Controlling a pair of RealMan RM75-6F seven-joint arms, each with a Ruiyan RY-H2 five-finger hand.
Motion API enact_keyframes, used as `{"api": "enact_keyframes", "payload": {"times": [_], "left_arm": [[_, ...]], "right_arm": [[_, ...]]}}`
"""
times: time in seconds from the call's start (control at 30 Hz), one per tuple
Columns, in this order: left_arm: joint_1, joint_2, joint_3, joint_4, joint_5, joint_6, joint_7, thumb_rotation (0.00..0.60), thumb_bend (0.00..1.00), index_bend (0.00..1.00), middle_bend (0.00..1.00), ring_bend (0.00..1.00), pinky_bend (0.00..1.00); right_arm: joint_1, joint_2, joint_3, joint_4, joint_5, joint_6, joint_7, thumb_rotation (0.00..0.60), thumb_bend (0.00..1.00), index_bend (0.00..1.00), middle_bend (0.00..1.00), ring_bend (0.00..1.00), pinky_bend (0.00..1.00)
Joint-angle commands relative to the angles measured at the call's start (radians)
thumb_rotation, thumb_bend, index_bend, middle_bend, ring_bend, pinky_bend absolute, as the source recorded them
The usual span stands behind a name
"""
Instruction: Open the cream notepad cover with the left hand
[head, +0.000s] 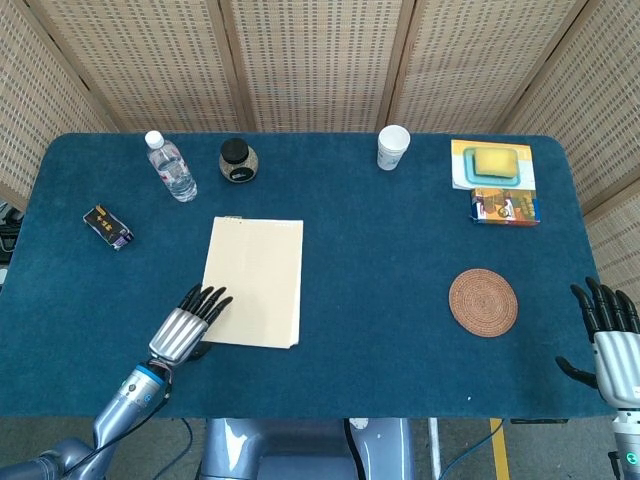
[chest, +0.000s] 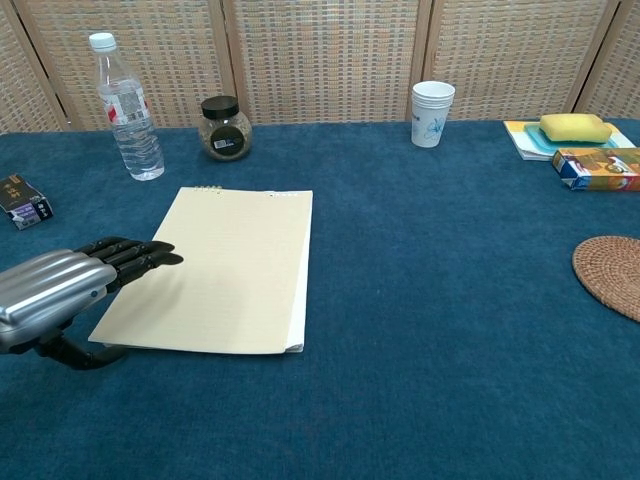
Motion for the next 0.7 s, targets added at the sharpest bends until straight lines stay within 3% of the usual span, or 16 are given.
{"api": "enact_keyframes", "payload": {"times": [0.03,0.7], "left_arm": [[-0.005,0.002,-0.002,-0.005,-0.004,0.001,0.002,0.6,0.36,0.0,0.0,0.0,0.0],[-0.058,0.03,-0.051,-0.12,-0.066,-0.031,0.109,0.6,0.36,0.0,0.0,0.0,0.0]], "right_arm": [[0.0,0.001,0.0,0.0,0.001,0.0,0.001,0.6,0.0,0.0,0.0,0.0,0.0],[0.002,0.003,0.003,0.001,0.009,-0.005,0.008,0.6,0.0,0.0,0.0,0.0,0.0]]}}
